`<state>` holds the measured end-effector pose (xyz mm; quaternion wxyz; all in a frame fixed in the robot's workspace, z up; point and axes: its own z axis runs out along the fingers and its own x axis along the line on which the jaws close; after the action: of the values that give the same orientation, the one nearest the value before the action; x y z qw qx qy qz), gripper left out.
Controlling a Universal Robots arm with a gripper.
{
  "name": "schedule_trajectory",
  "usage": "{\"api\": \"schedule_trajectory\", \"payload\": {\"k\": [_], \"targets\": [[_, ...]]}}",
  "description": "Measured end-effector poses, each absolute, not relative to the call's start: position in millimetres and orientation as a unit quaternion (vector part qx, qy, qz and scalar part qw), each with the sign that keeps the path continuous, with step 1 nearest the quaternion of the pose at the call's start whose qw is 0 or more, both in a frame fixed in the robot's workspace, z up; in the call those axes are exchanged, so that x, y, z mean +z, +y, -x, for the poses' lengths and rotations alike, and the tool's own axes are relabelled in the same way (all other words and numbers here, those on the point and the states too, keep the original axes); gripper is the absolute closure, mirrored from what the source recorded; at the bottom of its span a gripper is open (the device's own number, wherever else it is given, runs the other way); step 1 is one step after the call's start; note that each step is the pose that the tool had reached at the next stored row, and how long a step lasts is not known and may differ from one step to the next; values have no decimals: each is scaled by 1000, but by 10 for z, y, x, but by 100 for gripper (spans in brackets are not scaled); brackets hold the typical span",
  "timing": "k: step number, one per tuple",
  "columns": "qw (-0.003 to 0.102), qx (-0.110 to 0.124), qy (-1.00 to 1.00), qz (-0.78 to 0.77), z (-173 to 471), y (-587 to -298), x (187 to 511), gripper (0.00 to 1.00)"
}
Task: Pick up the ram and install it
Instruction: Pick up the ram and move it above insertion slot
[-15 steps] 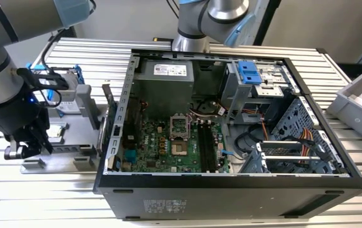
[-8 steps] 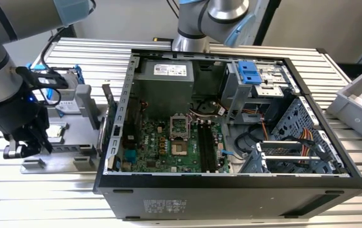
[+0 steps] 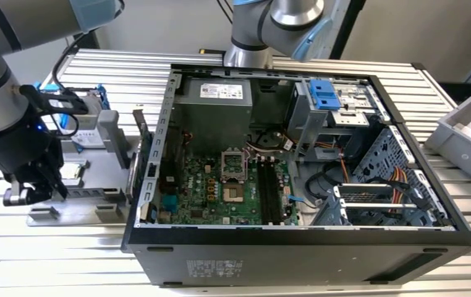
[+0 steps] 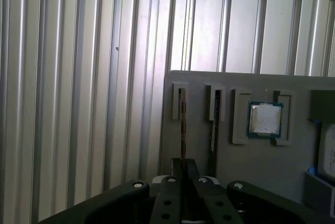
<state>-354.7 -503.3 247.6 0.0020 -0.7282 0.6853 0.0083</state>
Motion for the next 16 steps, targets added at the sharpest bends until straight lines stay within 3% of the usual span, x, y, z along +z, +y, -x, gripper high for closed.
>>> {"api": "schedule_trajectory", "payload": {"k": [16], "targets": [[2,8,685,728,3547,-5034,2512,100]]}}
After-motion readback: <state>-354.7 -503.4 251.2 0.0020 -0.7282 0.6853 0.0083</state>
